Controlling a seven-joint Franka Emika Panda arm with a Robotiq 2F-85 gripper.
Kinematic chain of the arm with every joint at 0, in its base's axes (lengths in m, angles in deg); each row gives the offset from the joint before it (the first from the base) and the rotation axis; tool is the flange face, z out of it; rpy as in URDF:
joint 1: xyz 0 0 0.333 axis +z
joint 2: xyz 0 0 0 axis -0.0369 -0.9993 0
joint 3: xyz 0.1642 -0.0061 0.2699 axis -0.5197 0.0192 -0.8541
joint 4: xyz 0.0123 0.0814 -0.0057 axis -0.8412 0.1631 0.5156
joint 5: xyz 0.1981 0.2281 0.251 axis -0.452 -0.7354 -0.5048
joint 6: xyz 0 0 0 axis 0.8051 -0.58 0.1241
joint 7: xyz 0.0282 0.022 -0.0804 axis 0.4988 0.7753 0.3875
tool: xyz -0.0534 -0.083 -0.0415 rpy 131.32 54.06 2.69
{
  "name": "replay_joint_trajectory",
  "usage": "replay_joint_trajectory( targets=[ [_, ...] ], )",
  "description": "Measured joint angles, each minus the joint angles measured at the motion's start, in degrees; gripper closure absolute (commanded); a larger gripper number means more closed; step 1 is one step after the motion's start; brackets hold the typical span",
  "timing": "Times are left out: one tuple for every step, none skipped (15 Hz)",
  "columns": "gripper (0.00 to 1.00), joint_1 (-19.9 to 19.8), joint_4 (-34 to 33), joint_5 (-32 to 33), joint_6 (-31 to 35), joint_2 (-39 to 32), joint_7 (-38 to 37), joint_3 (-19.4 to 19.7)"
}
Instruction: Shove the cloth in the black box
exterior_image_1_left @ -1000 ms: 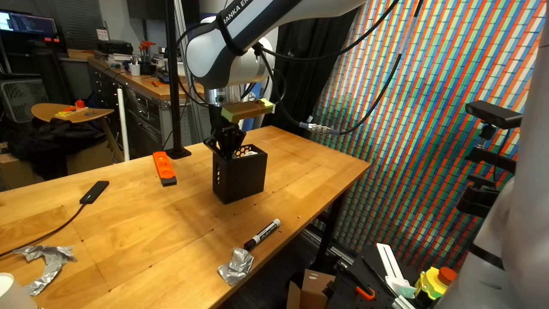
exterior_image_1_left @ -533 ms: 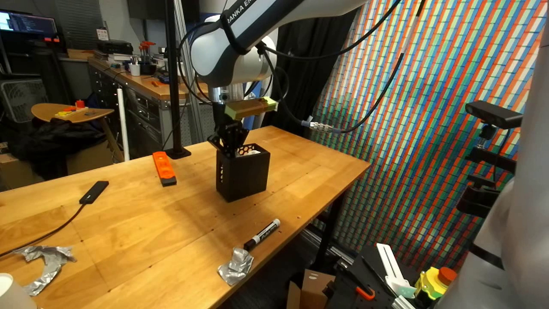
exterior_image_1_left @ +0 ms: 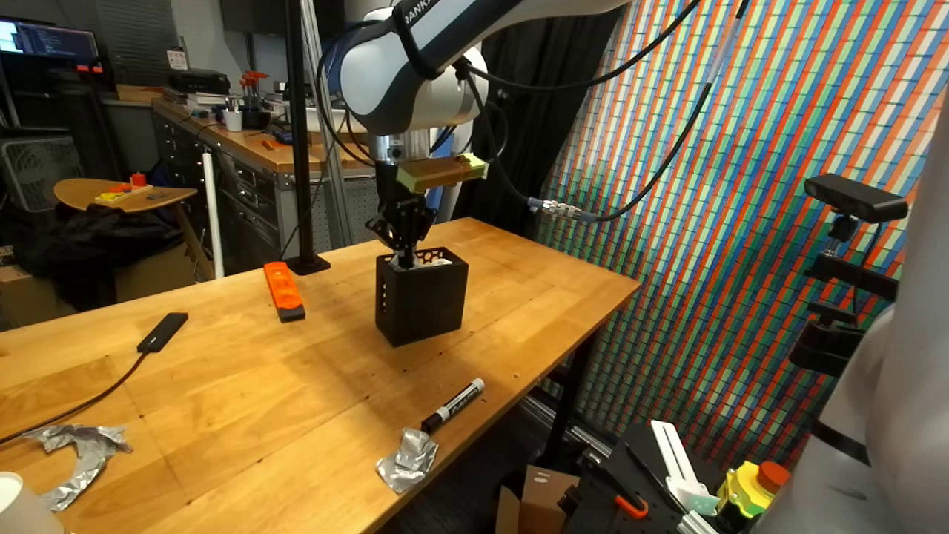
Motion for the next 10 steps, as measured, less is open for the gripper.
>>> replay_joint_trajectory(
  targets=[
    [1.00, 0.0, 0.0, 0.2, 0.0, 0.2, 0.0, 0.1],
    [1.00, -0.1, 0.0, 0.4, 0.0, 0.3, 0.0, 0.1],
    [1.00, -0.1, 0.0, 0.6, 0.0, 0.4, 0.0, 0.2],
    [1.00, -0.1, 0.0, 0.9, 0.0, 0.5, 0.0, 0.2],
    [1.00, -0.1, 0.0, 1.0, 0.0, 0.6, 0.0, 0.2],
    [1.00, -0.1, 0.0, 1.2, 0.0, 0.6, -0.1, 0.2],
    [1.00, -0.1, 0.0, 1.3, 0.0, 0.6, -0.1, 0.3],
    [1.00, -0.2, 0.1, 1.5, 0.0, 0.5, -0.1, 0.3],
    [1.00, -0.3, 0.1, 1.8, 0.0, 0.5, -0.1, 0.4],
    [1.00, -0.4, 0.2, 2.2, 0.0, 0.5, -0.1, 0.5]
  ],
)
